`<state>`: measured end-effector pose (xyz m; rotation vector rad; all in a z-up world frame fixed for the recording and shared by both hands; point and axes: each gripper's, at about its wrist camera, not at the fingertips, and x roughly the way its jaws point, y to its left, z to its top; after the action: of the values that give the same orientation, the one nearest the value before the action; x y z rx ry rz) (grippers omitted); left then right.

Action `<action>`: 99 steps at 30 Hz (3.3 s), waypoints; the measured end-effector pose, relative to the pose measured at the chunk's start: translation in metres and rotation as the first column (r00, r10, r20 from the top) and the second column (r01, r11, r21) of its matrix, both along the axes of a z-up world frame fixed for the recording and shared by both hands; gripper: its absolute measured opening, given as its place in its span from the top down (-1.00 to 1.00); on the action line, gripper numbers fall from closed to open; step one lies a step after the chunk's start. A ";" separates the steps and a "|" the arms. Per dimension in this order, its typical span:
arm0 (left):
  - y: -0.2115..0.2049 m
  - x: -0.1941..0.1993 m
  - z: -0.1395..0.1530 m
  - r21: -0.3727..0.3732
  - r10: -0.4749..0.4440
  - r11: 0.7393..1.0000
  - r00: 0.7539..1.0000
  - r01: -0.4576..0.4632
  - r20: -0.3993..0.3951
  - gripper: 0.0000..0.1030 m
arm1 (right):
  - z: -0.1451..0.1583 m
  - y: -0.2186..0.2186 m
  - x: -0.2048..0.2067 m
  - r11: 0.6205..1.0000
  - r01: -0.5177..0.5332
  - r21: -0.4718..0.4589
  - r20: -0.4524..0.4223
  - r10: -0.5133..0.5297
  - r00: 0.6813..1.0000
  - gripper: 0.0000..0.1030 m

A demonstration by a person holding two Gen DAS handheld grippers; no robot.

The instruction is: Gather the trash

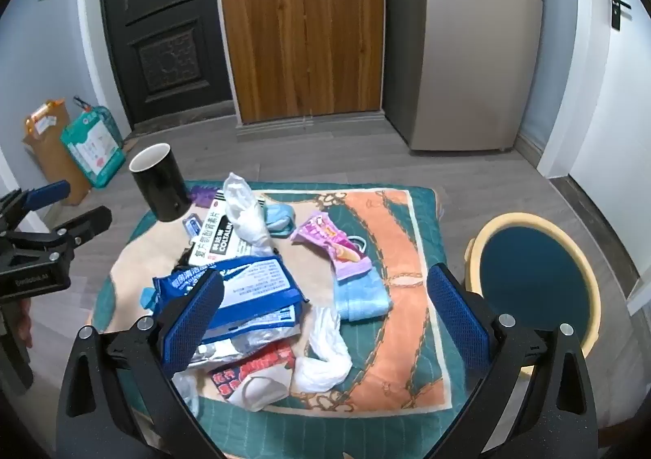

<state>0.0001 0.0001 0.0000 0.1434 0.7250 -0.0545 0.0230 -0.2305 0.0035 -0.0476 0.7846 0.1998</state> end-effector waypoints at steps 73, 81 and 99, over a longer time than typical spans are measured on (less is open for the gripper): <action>0.000 0.000 -0.003 -0.014 -0.003 1.000 1.000 0.003 -0.002 -0.89 | -0.010 -0.009 0.005 0.999 0.047 -0.006 -0.030 -0.047 0.998 -0.93; -0.001 0.001 -0.004 -0.025 -0.012 1.000 1.000 0.011 -0.007 -0.89 | -0.011 -0.012 0.006 0.998 0.056 -0.006 -0.039 -0.056 0.998 -0.93; 0.016 0.047 -0.025 -0.017 0.011 1.000 1.000 -0.011 -0.029 -0.89 | -0.034 -0.010 0.071 0.998 0.022 0.067 -0.148 -0.012 0.989 -0.93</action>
<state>0.0466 0.0159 -0.0247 0.1229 0.7537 -0.0523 0.0938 -0.2405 -0.0304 0.0385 0.9252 0.2157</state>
